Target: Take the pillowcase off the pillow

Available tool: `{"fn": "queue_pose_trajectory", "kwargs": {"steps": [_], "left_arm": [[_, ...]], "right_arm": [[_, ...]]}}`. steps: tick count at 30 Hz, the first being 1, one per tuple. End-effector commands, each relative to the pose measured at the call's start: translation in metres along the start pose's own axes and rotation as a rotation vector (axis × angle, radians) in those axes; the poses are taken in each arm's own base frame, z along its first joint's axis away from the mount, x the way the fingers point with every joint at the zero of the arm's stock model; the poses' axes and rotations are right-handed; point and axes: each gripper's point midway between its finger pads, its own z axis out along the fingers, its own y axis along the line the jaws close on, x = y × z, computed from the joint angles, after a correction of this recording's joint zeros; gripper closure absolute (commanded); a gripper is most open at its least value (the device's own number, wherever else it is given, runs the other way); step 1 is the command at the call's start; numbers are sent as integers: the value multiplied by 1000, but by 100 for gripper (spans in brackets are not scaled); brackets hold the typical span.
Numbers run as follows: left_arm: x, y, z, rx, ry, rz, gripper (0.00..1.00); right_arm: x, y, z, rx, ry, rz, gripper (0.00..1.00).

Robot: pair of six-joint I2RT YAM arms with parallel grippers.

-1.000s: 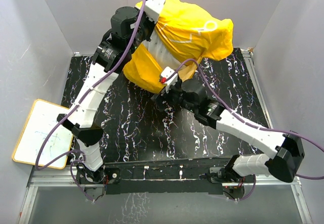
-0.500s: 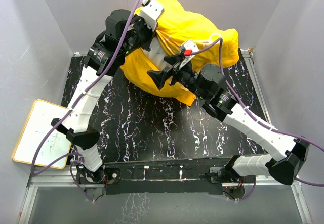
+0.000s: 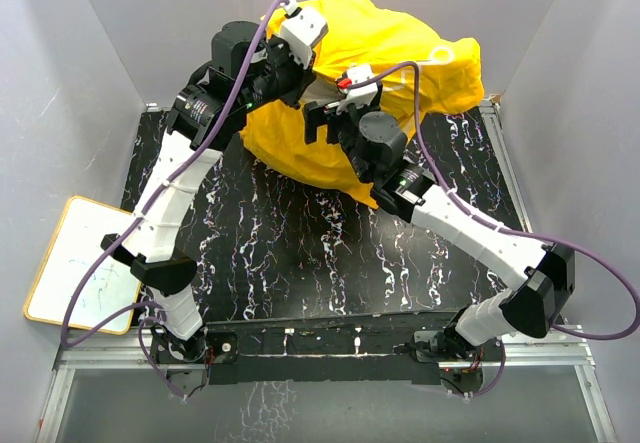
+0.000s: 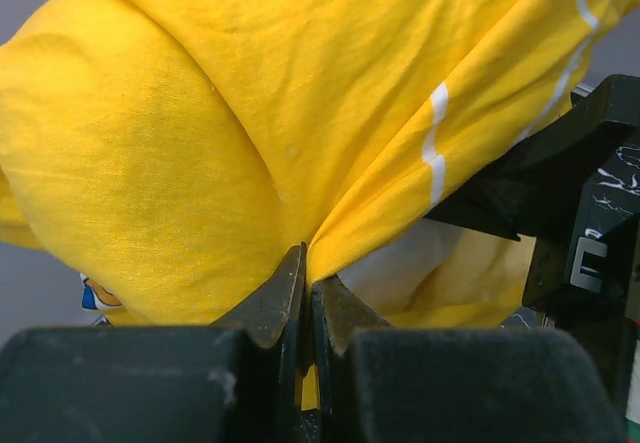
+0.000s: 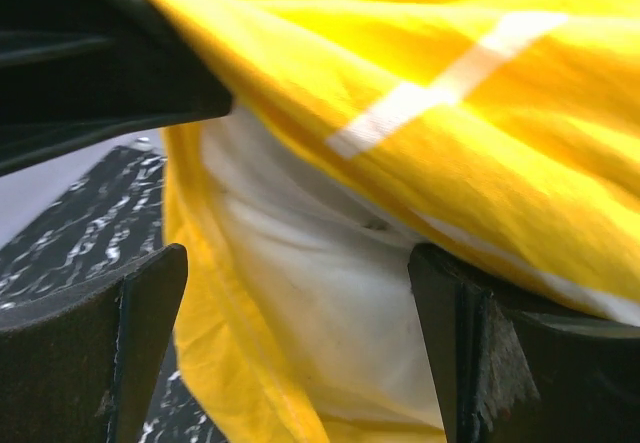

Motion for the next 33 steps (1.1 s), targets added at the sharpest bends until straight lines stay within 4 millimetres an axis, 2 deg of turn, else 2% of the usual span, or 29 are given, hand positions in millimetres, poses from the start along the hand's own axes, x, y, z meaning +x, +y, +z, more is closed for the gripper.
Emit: {"fn": "queue_pose_trajectory", "kwargs": {"steps": [1,4,6,10,13,18,22,27,30,33], "left_arm": [[-36,6,-49,-18,-100,18,100],[-41,7,-55,-21,-116,21,100],[-45,7,-59,-22,-129,24,100],[-51,8,-67,-22,-145,29,100],[-53,5,-72,-11,-151,22,100],[-53,-2,-75,25,-153,-14,100],[-59,-4,-74,36,-177,-27,100],[-61,-1,-69,21,-191,-31,100],[-61,-3,-65,30,-191,-39,100],[-62,-2,-61,27,-192,-41,100]], "right_arm": [[-34,-49,-3,268,-89,14,2],[-38,-51,-3,278,-120,56,2],[-45,-51,-3,242,-147,142,2],[-64,-57,-9,67,-221,365,2],[-62,-64,-5,45,-205,427,2],[-50,-60,10,59,-148,436,2],[-49,-31,13,-71,-157,426,2],[-52,13,-2,-319,-196,418,2],[-51,27,-12,-394,-217,424,2],[-51,30,-23,-423,-254,416,2]]}}
